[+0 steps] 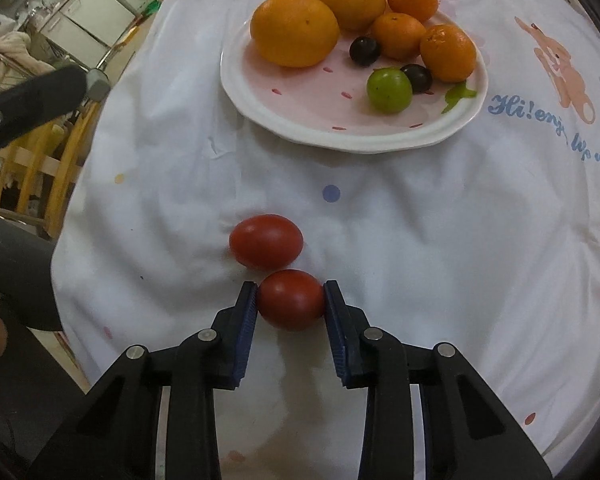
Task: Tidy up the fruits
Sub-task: 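Lift the tomato with the right gripper while the left gripper grasps the other tomato, then lower both red tomatoes onto the plate and open both grippers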
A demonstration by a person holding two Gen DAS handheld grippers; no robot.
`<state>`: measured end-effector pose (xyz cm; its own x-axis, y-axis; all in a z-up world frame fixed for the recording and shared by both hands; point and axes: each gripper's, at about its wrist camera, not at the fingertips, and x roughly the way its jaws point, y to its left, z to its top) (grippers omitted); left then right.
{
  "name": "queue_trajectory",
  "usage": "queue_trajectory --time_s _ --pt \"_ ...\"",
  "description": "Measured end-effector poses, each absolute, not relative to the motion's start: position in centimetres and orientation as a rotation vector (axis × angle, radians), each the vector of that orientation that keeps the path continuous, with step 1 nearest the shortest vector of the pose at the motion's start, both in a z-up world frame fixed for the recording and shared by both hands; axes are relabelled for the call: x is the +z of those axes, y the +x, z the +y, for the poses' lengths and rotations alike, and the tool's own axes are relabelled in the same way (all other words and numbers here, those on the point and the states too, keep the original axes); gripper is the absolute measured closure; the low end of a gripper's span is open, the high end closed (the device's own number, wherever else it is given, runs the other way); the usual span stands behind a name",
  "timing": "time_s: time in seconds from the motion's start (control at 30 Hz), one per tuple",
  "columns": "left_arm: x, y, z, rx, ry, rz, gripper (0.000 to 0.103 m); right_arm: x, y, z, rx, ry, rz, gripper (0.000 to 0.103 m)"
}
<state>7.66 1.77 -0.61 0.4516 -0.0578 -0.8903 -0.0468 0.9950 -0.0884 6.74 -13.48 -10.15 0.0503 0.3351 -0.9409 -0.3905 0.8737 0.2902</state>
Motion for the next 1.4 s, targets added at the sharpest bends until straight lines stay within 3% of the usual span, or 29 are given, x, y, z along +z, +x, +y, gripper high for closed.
queue_trajectory --time_s 0.5,0.87,0.93,1.17,1.4 --pt "-3.8 8.0 -2.0 -0.107 -0.062 1.215 0.022 -6.3 8.5 -23.1 0.388 0.257 1.250 0.068" --pt "-7.2 7.9 -7.8 -0.188 0.120 1.299 0.023 -5.1 9.5 -27.3 0.290 0.410 1.192 0.068" --pt "-7.8 7.8 -8.6 -0.198 0.153 1.299 0.027 -5.2 9.5 -27.3 0.291 0.412 1.191 0.068" --pt "-10.2 7.8 -9.9 -0.217 0.207 1.343 0.072 -5.3 9.3 -27.8 0.295 0.430 1.187 0.068" --pt "-10.0 7.6 -9.3 -0.233 0.162 1.350 0.073 -5.4 9.4 -27.6 0.301 0.429 1.187 0.068"
